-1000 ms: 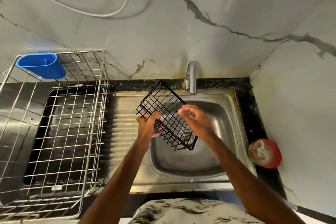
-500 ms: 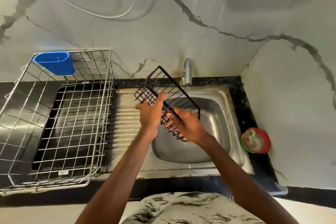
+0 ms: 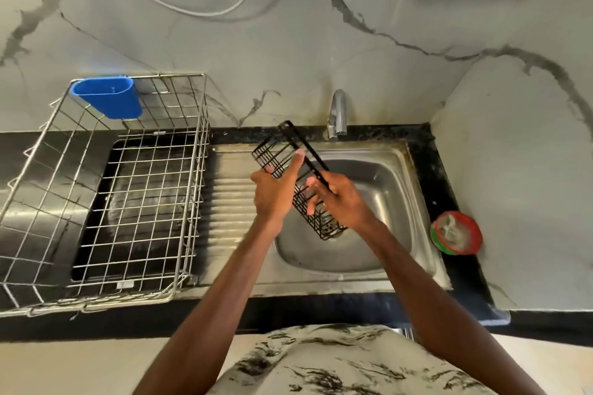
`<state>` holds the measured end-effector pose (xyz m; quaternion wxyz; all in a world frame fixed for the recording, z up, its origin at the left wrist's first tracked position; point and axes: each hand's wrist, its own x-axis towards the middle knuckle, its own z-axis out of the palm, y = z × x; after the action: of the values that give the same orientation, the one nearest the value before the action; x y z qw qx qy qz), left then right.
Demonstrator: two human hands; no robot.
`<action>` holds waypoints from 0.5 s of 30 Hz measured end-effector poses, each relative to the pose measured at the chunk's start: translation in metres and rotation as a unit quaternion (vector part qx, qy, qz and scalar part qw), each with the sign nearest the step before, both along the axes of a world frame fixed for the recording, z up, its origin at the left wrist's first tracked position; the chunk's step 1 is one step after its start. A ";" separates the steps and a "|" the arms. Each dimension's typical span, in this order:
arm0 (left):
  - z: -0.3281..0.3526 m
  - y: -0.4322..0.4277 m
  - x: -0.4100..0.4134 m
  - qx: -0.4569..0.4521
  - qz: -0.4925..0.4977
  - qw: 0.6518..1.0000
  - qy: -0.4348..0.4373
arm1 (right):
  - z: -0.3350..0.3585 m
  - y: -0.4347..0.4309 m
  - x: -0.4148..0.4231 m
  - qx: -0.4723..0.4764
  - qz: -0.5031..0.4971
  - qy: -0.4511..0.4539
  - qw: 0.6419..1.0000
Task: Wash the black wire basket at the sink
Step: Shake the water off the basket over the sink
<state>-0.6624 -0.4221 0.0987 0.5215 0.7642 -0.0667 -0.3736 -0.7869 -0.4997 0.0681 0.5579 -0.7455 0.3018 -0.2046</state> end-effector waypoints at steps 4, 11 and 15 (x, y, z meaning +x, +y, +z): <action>-0.014 0.020 0.032 -0.103 -0.029 0.991 0.083 | 0.021 -0.009 -0.010 0.155 -0.053 -0.043 0.986; -0.017 0.023 0.037 -0.130 -0.214 0.958 0.141 | 0.041 -0.025 -0.030 0.224 0.002 -0.037 0.974; -0.018 0.016 0.032 -0.114 -0.144 0.976 0.117 | 0.038 -0.023 -0.025 0.205 -0.076 -0.037 0.975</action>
<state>-0.6302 -0.4061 0.0803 0.5499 0.6331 -0.1566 -0.5218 -0.8122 -0.5229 0.1064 0.6922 -0.5825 0.3723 -0.2074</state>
